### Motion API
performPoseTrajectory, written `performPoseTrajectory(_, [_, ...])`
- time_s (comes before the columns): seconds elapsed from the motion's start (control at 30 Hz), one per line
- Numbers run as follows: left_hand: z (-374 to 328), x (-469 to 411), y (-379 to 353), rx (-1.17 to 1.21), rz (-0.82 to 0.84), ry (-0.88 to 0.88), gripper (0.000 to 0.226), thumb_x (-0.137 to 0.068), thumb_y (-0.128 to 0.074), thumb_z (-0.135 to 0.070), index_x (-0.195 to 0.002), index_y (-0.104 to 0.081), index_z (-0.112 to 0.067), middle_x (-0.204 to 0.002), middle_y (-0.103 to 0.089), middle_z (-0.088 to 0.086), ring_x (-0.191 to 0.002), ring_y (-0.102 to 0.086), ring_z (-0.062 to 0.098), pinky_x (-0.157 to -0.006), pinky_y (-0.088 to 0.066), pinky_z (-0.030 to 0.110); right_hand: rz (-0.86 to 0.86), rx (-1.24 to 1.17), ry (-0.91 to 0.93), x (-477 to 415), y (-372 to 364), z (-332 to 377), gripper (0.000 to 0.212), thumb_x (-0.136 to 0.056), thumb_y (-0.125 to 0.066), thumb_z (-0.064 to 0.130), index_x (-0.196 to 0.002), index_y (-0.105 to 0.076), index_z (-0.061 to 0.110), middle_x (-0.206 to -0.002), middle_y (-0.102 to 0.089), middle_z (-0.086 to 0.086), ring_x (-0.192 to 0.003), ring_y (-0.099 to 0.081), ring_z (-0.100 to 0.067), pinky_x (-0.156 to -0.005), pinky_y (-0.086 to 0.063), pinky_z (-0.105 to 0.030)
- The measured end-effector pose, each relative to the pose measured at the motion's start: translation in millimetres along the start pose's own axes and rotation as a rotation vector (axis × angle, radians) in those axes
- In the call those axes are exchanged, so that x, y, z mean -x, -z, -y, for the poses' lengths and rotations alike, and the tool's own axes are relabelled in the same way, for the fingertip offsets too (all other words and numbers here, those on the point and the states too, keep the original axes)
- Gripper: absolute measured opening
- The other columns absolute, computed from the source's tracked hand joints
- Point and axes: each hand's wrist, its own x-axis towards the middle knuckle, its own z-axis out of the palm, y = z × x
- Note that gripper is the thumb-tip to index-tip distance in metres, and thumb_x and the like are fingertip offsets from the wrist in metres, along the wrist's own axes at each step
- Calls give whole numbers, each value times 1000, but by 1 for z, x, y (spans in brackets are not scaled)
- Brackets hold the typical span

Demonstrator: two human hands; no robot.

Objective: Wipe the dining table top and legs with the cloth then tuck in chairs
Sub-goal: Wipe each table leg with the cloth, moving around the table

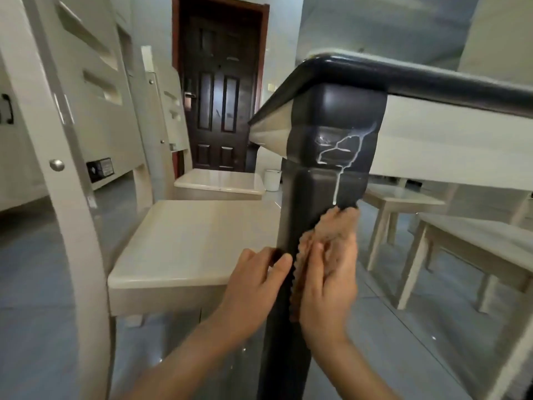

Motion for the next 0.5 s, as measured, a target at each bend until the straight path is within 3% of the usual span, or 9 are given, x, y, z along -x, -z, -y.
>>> performPoseTrajectory(0.1, [-3,-6,2,233,19,28,28,-94,-38,-50,-95,-55,-28,-92,-57,-4,-90,-54,3,-83,-46,24,8,80,-10,41,3,-45,50,-97,-39,39,-146,-29,42,-136,-54,15,-125,-52,-6,-104,-41,-21])
performPoseTrajectory(0.17, [-10,-14,0,495,56,62,34,-88,-39,-50,-102,-53,-22,-96,-61,1,-94,-60,10,-86,-51,30,30,101,-157,63,9,-70,48,-95,-43,39,-135,-30,62,-128,-59,11,-120,-58,-16,-93,-43,-10])
performPoseTrajectory(0.23, [-15,-20,-9,531,23,86,33,-86,-35,-56,-103,-47,-30,-101,-60,1,-96,-60,11,-89,-51,36,31,116,-264,67,9,-73,41,-89,-45,53,-123,-33,73,-115,-65,-2,-105,-64,-31,-85,-49,-20])
performPoseTrajectory(0.27, [-17,-22,-16,510,-29,83,31,-85,-32,-61,-98,-44,-36,-99,-59,1,-93,-59,11,-89,-50,40,26,67,-249,60,7,-65,39,-91,-45,55,-128,-36,65,-106,-67,-9,-93,-66,-34,-81,-52,-32])
performPoseTrajectory(0.3, [-18,-23,-21,505,-88,73,32,-83,-30,-65,-95,-42,-37,-96,-57,1,-90,-57,10,-89,-49,41,23,4,-184,48,5,-54,39,-95,-44,52,-133,-42,46,-98,-67,-9,-83,-66,-30,-76,-52,-40])
performPoseTrajectory(0.33, [-19,-23,-26,513,-124,56,34,-83,-28,-65,-94,-42,-37,-94,-55,1,-87,-55,9,-87,-48,38,21,-59,-104,31,2,-38,35,-99,-43,46,-128,-47,29,-95,-66,-3,-82,-65,-23,-77,-53,-40])
performPoseTrajectory(0.4, [-19,-21,-28,527,-116,16,37,-86,-27,-62,-98,-41,-30,-96,-55,2,-87,-54,6,-85,-47,30,-27,-36,29,-6,-1,-6,31,-101,-40,39,-112,-54,14,-95,-64,7,-87,-61,-4,-81,-50,-24])
performPoseTrajectory(0.43, [-18,-20,-26,525,-88,2,39,-87,-26,-62,-100,-40,-28,-99,-55,3,-90,-56,7,-85,-47,28,-63,-24,76,-20,-2,2,33,-101,-40,38,-104,-54,8,-90,-61,8,-81,-57,2,-76,-47,-17])
performPoseTrajectory(0.5, [-12,-22,-24,510,-55,-15,45,-84,-25,-66,-102,-39,-28,-102,-57,7,-94,-58,12,-86,-48,31,-120,-23,105,-22,-6,5,32,-100,-42,38,-99,-53,8,-85,-59,9,-78,-56,5,-71,-43,-12])
